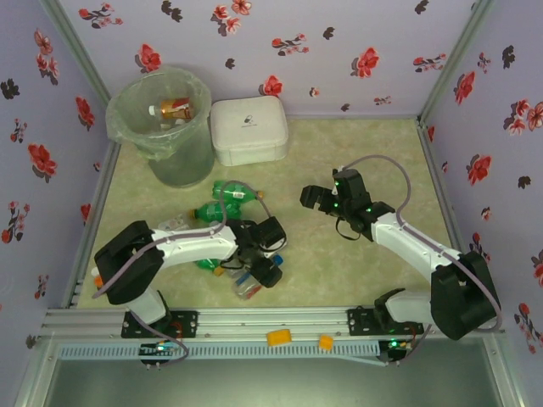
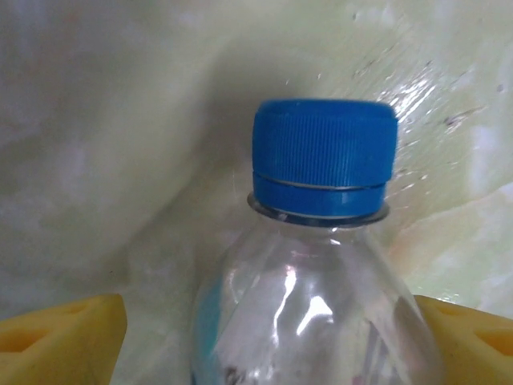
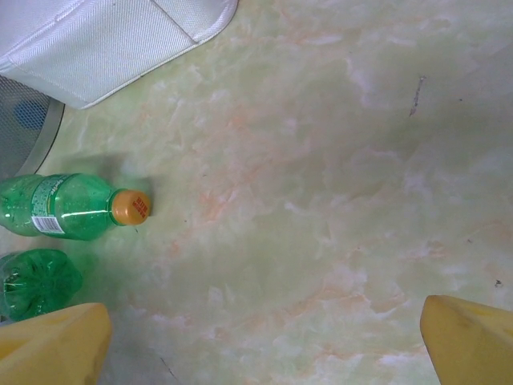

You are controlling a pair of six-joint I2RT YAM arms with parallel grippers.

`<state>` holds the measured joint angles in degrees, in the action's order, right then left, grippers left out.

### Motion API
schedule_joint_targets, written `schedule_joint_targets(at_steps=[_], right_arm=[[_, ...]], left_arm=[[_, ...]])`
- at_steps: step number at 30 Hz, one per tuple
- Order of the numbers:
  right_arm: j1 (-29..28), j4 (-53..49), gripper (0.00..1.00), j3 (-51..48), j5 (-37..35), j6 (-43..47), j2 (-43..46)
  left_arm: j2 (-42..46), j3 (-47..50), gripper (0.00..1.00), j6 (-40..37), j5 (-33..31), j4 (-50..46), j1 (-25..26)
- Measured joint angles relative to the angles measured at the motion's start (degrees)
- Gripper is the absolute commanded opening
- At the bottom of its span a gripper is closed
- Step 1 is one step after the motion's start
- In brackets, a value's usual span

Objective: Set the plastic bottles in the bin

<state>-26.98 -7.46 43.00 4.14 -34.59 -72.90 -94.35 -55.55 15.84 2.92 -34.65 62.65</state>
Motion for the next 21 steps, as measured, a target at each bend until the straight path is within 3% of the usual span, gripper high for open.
schedule_joint_targets(at_steps=[6, 11, 21], right_arm=[[0.00, 0.28, 1.00, -0.37, 0.00, -0.42, 0.00], [0.09, 0.31, 1.00, -0.74, 0.13, -0.57, 0.00], [0.24, 0.55, 1.00, -0.87, 0.17, -0.57, 0.04]], left_arm=[[-1.62, -0.02, 0.71, -1.38, -0.46, -0.13, 0.20], [-1.62, -0.57, 0.55, -2.19, -0.83, -0.13, 0.26], [-0.68, -2.62, 0.49, -2.95, -1.18, -0.15, 0.26]])
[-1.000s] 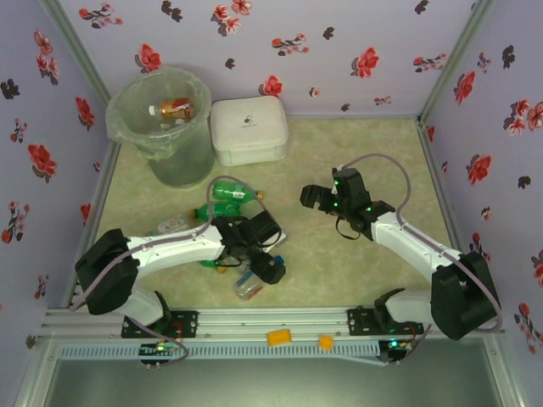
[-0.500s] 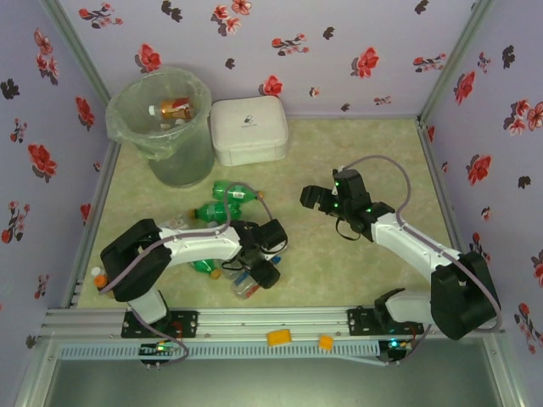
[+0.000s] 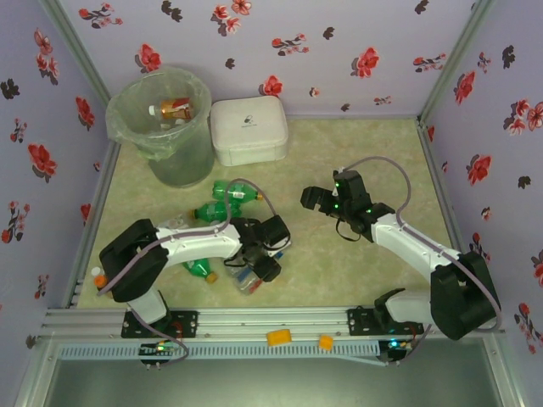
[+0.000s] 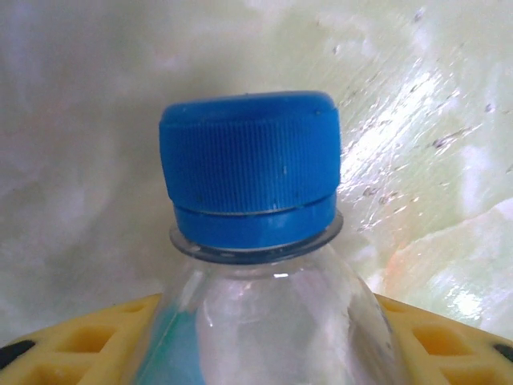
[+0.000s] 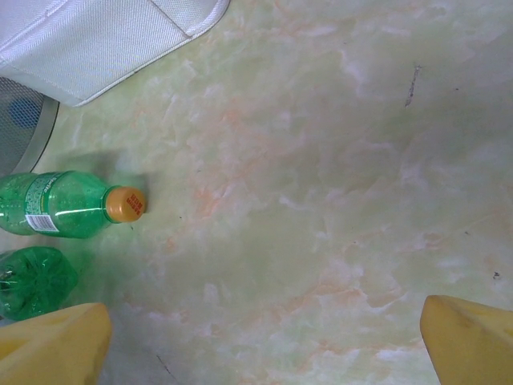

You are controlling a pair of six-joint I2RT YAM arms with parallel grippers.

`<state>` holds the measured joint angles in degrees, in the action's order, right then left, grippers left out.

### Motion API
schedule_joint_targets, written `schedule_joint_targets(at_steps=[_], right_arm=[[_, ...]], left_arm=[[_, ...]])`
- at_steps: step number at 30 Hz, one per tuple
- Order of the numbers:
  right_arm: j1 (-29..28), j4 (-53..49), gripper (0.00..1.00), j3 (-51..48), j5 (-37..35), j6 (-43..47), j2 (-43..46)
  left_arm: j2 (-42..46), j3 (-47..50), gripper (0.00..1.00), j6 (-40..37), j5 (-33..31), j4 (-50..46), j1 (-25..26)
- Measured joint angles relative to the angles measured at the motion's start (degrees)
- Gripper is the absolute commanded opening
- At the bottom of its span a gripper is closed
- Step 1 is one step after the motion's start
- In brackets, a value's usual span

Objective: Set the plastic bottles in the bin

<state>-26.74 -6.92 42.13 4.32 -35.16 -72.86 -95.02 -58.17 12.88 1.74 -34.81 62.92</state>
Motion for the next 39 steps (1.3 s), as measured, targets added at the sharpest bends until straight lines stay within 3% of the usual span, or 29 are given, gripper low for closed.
schedule_joint_targets(at_steps=[6, 12, 22, 29, 39], right_arm=[[0.28, 2.40, 1.00, -1.09, -0.20, -0.46, 1.42], [0.50, 5.40, 1.00, -2.89, -0.22, -1.42, 3.78], [0.57, 15.78, 1.00, -7.37, 4.92, -5.95, 4.07], [0.57, 23.54, 1.00, -7.56, 10.51, -10.14, 0.26], [-1.07, 28.41, 1.00, -7.80, 14.23, -12.96, -2.40]], left_arm=[[5.03, -2.54, 0.48, -1.29, -2.08, -0.02, -0.72], [12.07, -3.93, 0.48, -1.22, -3.69, 4.13, -6.14], [23.43, -4.07, 0.45, -2.67, -9.25, 23.43, -16.63], [22.27, -14.56, 0.44, -9.92, -9.51, 27.76, -24.30], [12.02, -31.78, 0.41, -12.17, -9.05, 24.22, -42.32]])
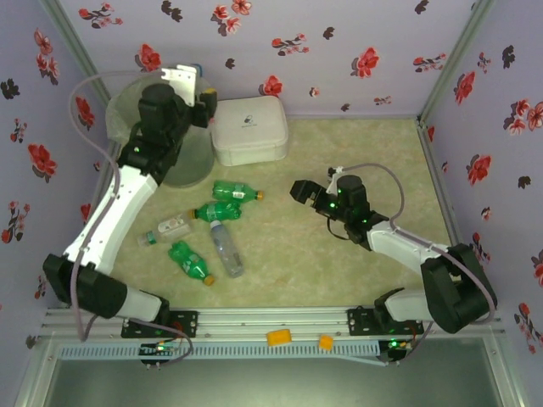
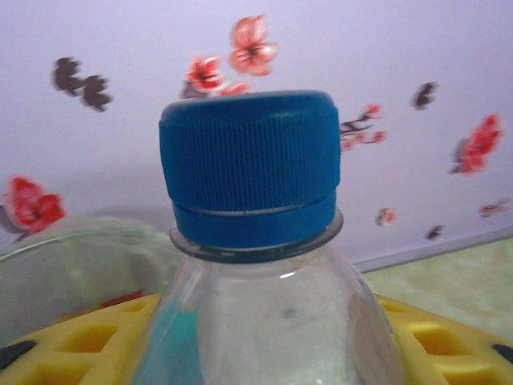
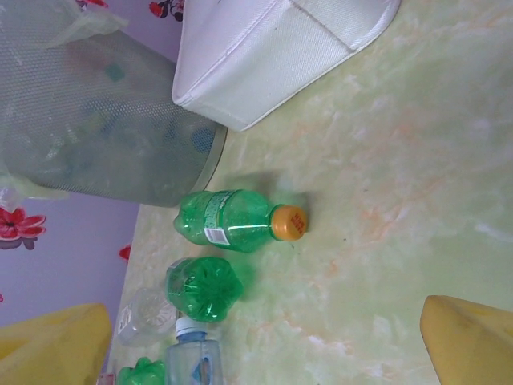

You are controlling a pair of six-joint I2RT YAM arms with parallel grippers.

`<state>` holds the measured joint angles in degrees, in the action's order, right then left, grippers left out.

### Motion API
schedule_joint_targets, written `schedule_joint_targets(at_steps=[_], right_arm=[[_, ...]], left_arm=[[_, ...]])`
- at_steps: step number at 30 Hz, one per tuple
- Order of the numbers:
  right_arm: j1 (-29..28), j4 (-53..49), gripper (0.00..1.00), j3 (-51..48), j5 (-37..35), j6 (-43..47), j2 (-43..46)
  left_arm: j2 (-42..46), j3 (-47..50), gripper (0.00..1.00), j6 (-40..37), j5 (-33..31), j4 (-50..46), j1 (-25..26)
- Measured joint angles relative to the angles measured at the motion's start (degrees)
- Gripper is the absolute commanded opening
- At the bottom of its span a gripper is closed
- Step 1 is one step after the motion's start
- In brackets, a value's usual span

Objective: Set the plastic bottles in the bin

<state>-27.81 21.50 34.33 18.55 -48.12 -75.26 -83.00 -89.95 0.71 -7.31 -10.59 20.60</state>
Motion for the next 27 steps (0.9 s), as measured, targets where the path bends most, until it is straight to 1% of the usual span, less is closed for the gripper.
schedule_joint_targets(at_steps=[4, 8, 10, 14, 19, 21, 24, 26, 27], right_arm=[[-0.39, 0.09, 1.00, 0.00, 0.33, -0.15, -0.22], [-0.61, -0.02, 1.00, 0.00, 0.39, -0.15, -0.26], [-0.63, -0.39, 1.00, -0.02, 0.39, -0.13, -0.26], [-0.70, -1.18, 1.00, -0.26, 0.37, -0.13, 0.00], [-0.70, -2.64, 1.00, -0.55, 0.31, -0.09, 1.07], [-0.70, -3.15, 1.00, -0.59, 0.31, 0.04, 1.38], [-0.76, -3.72, 1.00, -0.63, 0.24, 0.09, 1.46], [-0.85, -3.93, 1.00, -0.63, 0.09, 0.09, 1.46], [-0.87, -3.98, 1.00, -0.63, 0.07, 0.09, 1.46]], left_arm=[[-6.27, -6.62, 0.40, 2.29, 1.51, -5.01, -6.80], [-12.50, -14.43, 0.40, 4.15, 3.10, -10.43, -11.17], [-15.96, -19.37, 0.40, 5.22, 3.96, -13.18, -12.46], [-20.79, -25.77, 0.40, 7.87, 5.95, -17.07, -14.03], [-23.98, -27.41, 0.43, 10.67, 7.54, -20.52, -14.51], [-24.68, -27.17, 0.51, 11.72, 8.24, -21.29, -14.51], [-24.94, -26.88, 0.77, 13.07, 9.07, -21.57, -14.51], [-24.94, -26.99, 0.99, 14.01, 9.31, -21.64, -14.51], [-24.94, -27.04, 1.00, 14.10, 9.51, -21.66, -14.51]])
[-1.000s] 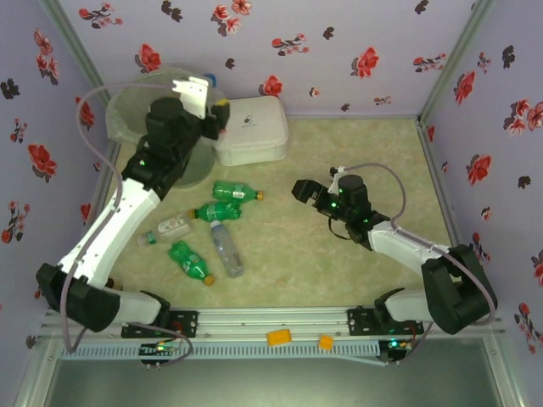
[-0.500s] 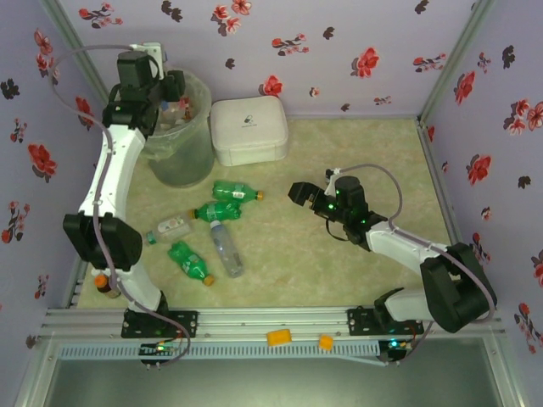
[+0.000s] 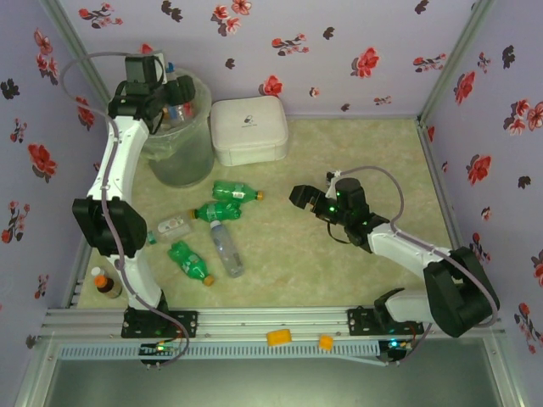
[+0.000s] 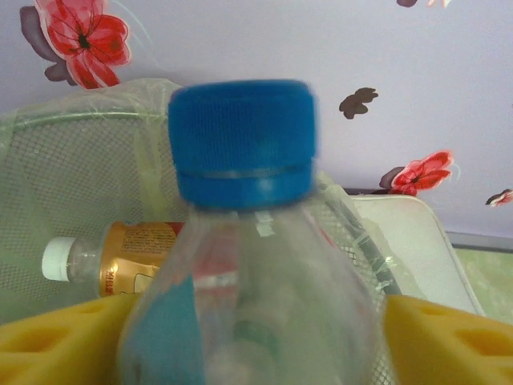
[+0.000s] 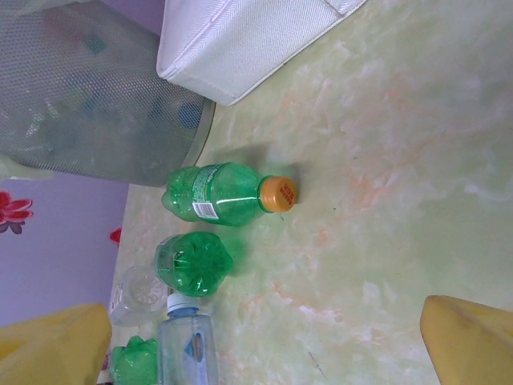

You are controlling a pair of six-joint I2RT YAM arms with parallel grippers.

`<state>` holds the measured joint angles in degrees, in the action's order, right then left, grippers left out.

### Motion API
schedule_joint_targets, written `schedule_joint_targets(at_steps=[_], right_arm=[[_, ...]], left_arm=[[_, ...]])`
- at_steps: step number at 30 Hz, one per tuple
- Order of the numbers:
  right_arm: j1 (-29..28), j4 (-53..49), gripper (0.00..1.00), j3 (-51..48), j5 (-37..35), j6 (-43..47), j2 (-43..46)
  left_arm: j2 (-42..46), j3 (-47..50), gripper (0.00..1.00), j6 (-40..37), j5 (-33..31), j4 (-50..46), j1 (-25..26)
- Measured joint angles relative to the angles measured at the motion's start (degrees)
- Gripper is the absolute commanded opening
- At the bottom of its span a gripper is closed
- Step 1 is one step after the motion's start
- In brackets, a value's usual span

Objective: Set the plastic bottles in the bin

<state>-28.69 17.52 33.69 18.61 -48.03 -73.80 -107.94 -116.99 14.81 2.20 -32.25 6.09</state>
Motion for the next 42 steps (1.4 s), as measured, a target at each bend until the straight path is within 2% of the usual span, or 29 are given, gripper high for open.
schedule_joint_targets(at_steps=[6, 11, 18, 22, 26, 34, 42], right_arm=[[-0.20, -0.02, 1.00, 0.00, -0.35, 0.02, -0.02], [-0.24, 0.63, 1.00, 0.00, -0.33, 0.00, -1.01], [-0.26, 1.31, 1.00, 0.00, 0.33, 0.00, -3.69], [-0.37, 1.29, 1.00, 0.20, 0.81, 0.28, -4.66], [-0.48, 1.31, 1.00, 1.18, 0.94, 0.72, -5.14], [-1.44, 3.30, 1.00, 3.34, 1.20, 0.87, -9.05], [-3.37, 5.05, 1.00, 3.48, 1.38, 0.37, -11.08]], left_arm=[[1.11, -0.26, 1.00, 0.39, 0.02, -1.51, 0.00], [9.07, 4.83, 1.00, 0.72, 0.02, -0.70, 0.00], [28.02, 22.32, 1.00, 3.41, 0.07, 4.74, 0.20], [37.00, 34.64, 1.00, 5.97, 0.11, 4.20, 0.87], [42.66, 46.23, 1.00, 9.35, 0.44, 0.70, 2.56], [52.28, 66.03, 1.00, 19.56, -1.68, -6.95, 9.18], [59.32, 76.11, 1.00, 31.04, -8.17, -13.16, 15.67]])
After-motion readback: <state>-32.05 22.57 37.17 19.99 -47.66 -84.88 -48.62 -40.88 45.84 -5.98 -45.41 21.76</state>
